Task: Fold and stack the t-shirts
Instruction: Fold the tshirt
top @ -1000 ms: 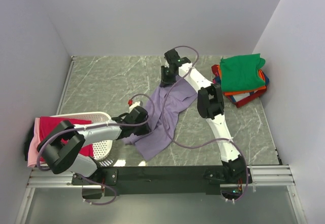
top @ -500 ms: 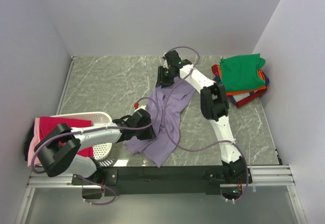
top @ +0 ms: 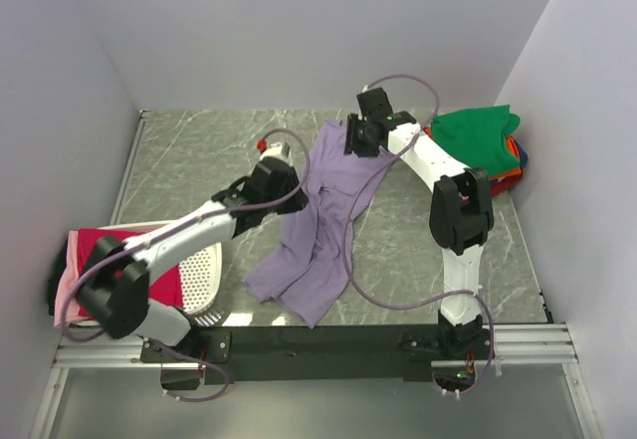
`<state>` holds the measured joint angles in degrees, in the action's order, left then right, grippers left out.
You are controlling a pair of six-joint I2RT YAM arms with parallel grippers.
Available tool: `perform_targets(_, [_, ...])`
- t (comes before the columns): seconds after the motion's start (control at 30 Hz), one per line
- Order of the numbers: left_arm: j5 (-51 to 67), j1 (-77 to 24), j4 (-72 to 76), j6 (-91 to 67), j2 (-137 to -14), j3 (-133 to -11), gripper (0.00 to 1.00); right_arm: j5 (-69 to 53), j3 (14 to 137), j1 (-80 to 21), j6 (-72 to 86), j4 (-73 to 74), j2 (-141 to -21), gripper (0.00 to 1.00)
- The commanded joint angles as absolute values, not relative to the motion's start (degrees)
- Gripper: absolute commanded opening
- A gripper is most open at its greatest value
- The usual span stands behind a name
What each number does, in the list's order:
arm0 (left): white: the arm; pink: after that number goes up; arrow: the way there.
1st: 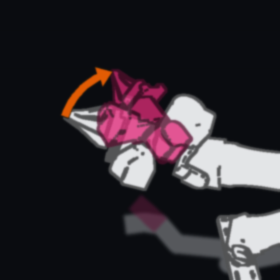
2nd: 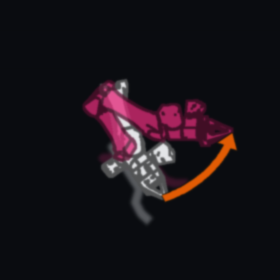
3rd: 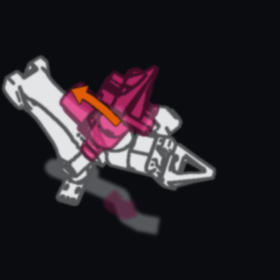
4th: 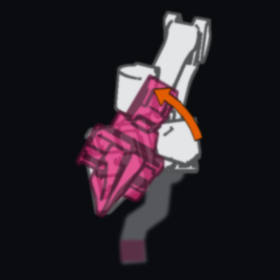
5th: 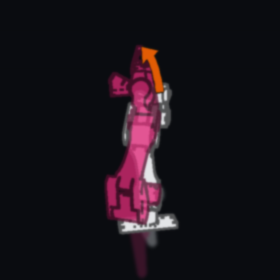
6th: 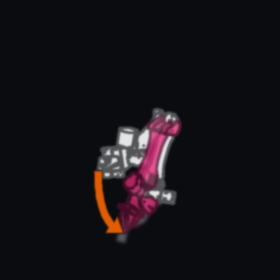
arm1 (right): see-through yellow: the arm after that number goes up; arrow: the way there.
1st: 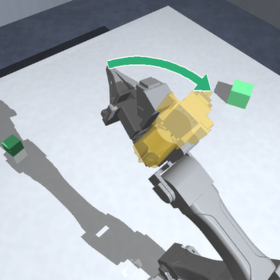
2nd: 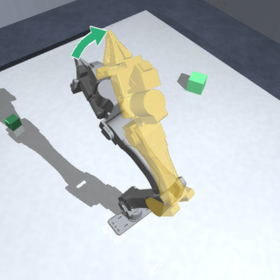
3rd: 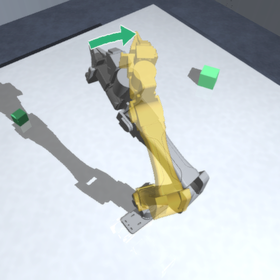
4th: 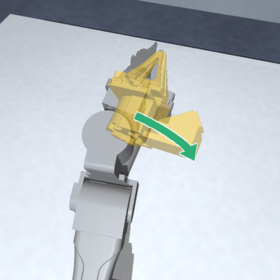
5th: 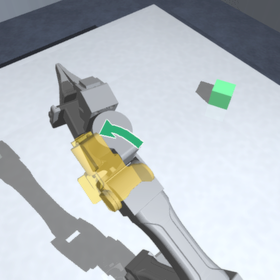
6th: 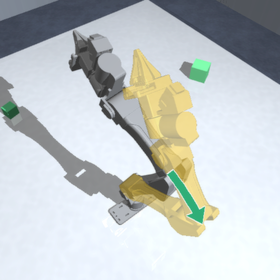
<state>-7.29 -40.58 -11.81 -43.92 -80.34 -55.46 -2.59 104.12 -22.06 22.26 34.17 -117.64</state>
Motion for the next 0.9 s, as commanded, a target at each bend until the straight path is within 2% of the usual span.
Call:
perform_targets(0.0, [-8.0,-38.0,-7.4,-37.2,-87.3,-61.9,0.30,1.1,101.3,-21.3,22.6,33.8,-120.1,0.50])
perform_targets(0.43, [-3.2,-33.4,-4.7,-30.6,-112.7,-83.4,0.30,3.1,103.6,-20.7,24.6,36.6,-126.8,0.50])
perform_targets(0.77, [-1.1,-31.7,-4.7,-29.6,-123.8,-92.1,0.30,3.3,102.0,-20.6,25.1,37.8,-128.3,0.49])
perform_targets(0.87, [-0.4,-30.4,-5.5,-30.4,-126.4,-94.2,0.30,2.4,102.2,-20.5,25.0,37.6,-128.3,0.46])
